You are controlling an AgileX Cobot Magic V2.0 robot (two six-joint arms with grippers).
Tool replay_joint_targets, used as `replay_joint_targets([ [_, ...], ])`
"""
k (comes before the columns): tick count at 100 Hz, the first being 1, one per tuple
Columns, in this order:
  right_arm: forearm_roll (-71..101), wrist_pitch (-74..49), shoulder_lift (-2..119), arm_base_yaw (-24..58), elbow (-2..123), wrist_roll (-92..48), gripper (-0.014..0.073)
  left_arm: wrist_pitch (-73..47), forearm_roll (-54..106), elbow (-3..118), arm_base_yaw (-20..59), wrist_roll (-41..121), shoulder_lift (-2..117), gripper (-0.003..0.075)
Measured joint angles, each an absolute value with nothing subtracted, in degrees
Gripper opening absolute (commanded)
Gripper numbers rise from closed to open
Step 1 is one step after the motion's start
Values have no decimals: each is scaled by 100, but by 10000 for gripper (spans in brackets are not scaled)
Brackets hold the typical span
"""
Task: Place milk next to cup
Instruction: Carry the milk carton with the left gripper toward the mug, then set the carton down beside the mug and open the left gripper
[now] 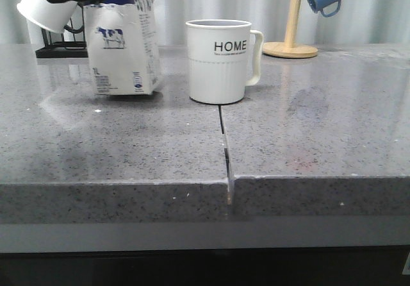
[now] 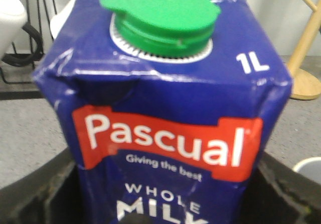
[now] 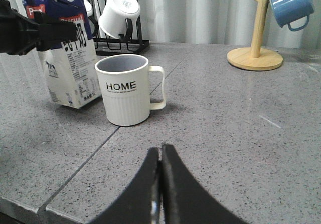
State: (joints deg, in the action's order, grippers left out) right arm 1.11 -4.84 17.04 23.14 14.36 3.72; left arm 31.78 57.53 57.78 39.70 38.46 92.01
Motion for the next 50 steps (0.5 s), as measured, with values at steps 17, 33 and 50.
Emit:
replay_joint_targets([
  [17,111,-484,1704,2314,1436,372,-69,3245,5888,5790,4154,3866,9236,210],
  [33,111,-484,1704,2314,1436,372,-69,3257,5908,5790,4190,3878,9236,261],
  [50,111,-484,1704,2314,1436,372,-69,3211,5917,5794,4190,3888,9236,575],
])
